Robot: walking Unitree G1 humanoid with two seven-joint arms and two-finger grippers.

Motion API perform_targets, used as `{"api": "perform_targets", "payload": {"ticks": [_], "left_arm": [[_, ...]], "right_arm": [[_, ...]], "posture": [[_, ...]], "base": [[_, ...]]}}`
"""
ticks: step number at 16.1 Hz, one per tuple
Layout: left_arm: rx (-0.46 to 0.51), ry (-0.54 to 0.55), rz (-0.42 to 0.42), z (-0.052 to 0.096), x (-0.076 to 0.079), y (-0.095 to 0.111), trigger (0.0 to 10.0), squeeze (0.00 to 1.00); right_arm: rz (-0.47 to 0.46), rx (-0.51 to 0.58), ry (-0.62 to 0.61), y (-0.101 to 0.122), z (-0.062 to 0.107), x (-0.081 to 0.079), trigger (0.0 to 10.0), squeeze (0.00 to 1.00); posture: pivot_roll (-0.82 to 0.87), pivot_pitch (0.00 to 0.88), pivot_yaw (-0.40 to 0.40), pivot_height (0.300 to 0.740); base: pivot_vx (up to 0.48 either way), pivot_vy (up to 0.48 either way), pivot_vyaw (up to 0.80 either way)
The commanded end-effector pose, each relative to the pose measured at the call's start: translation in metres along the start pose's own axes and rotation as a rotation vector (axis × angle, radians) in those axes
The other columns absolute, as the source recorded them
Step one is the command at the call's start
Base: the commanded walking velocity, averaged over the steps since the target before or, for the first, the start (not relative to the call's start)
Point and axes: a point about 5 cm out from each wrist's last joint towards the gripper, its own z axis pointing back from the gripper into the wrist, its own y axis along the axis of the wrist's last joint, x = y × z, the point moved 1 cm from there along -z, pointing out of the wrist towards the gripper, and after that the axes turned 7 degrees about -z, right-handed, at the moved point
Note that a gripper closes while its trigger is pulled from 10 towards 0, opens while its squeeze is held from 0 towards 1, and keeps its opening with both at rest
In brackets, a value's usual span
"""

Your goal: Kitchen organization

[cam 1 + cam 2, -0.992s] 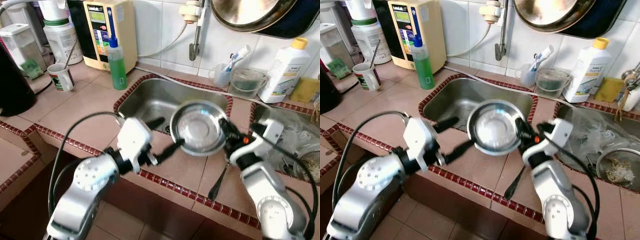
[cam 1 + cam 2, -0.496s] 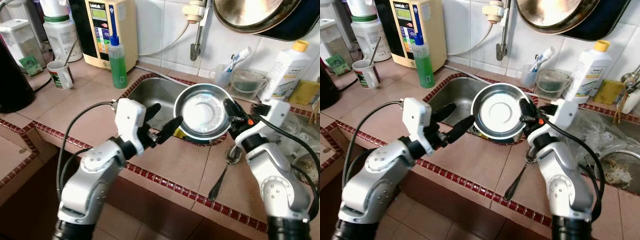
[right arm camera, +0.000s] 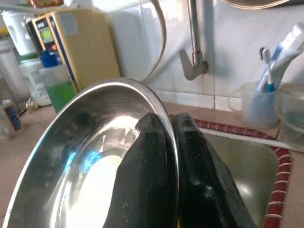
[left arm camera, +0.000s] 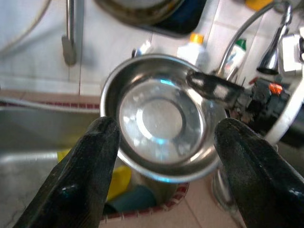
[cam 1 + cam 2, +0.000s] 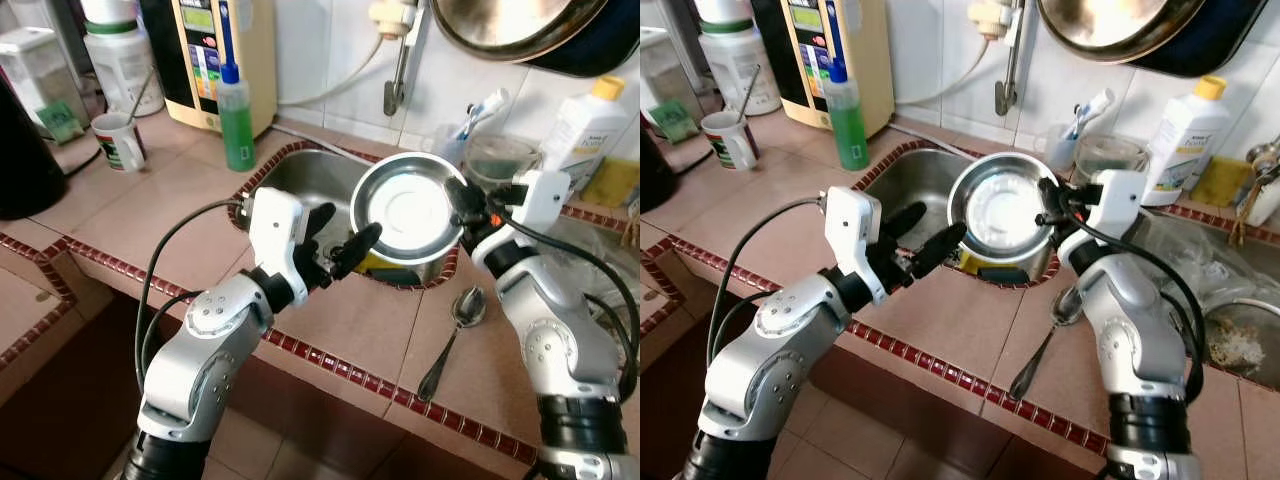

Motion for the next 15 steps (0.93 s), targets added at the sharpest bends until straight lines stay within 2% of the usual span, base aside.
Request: {"api": "perform_targets", "payload": {"ticks": [1, 4, 7, 11, 15], "left_arm": [[-0.003, -0.001, -0.001, 0.002, 0.000, 0.005, 10.0, 0.00], [-0.006, -0.002, -0.003, 0.007, 0.002, 0.009, 10.0, 0.00], [-0.018, -0.053, 0.024, 0.016, 0.015, 0.016, 10.0, 0.00], [-0.040, -0.102, 0.038, 0.025, 0.023, 0.023, 10.0, 0.00], [-0.081, -0.126, 0.049, 0.032, 0.031, 0.021, 10.0, 0.00]], "right_arm": [[0.033, 0.015, 0.009, 0.007, -0.006, 0.001, 10.0, 0.00], [0.047, 0.015, 0.015, 0.012, -0.015, 0.003, 10.0, 0.00], [0.074, 0.014, 0.032, 0.020, -0.029, 0.005, 10.0, 0.00], [0.091, 0.002, 0.034, 0.028, -0.042, 0.011, 10.0, 0.00], [0.099, -0.015, 0.021, 0.036, -0.058, 0.017, 10.0, 0.00]], "posture": [[-0.06, 0.117, -0.002, 0.740], [-0.05, 0.167, 0.003, 0.740], [-0.04, 0.226, 0.008, 0.740], [-0.03, 0.285, 0.015, 0.740], [-0.02, 0.332, 0.021, 0.740]], "base": [[0.000, 0.000, 0.00], [0.000, 0.000, 0.00], [0.000, 0.000, 0.00], [0.000, 0.000, 0.00], [0.000, 0.000, 0.00]]}}
